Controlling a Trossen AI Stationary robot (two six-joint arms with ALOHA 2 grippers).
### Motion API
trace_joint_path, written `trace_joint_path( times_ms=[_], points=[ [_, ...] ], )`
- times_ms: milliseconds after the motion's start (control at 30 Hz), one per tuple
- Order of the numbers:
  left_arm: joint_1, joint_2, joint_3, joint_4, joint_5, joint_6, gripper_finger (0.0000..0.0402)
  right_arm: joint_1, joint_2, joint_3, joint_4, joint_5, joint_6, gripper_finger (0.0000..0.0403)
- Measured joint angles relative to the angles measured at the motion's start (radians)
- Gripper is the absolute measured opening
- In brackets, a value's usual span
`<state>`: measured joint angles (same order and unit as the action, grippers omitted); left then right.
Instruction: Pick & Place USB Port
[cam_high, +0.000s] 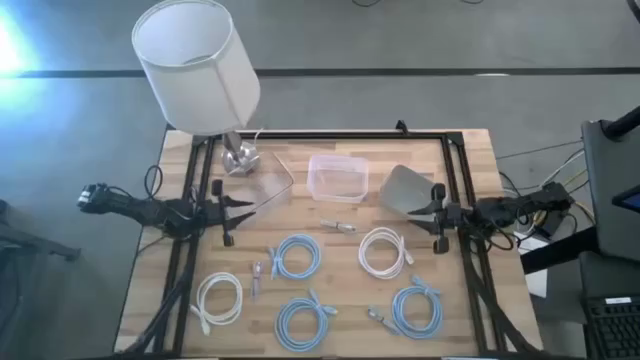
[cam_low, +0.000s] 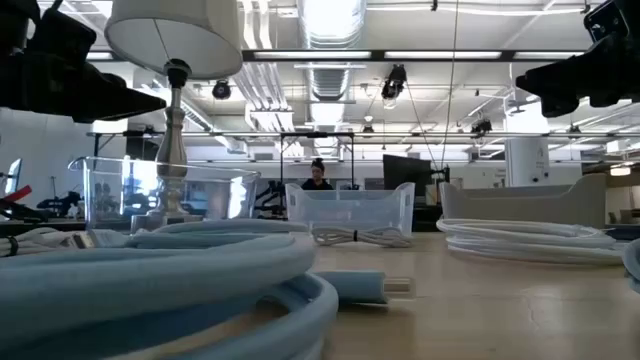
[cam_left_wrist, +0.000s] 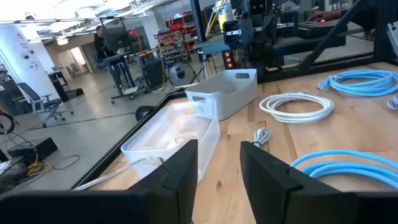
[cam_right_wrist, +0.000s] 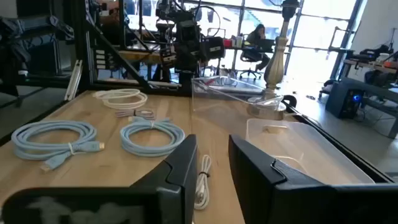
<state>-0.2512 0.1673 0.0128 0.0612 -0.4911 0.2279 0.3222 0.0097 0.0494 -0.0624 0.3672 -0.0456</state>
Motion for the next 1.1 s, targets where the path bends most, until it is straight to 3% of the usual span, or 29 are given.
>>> trace_joint_path(
  times_ms=[367, 1100],
  points=[
    [0.0, 0.0, 0.0, 0.0, 0.0, 0.0, 0.0124, 0.0, 0.0, 0.0, 0.0, 0.0, 0.0, 0.0068],
    [0.0, 0.0, 0.0, 0.0, 0.0, 0.0, 0.0124, 0.0, 0.0, 0.0, 0.0, 0.0, 0.0, 0.0084]
  ],
)
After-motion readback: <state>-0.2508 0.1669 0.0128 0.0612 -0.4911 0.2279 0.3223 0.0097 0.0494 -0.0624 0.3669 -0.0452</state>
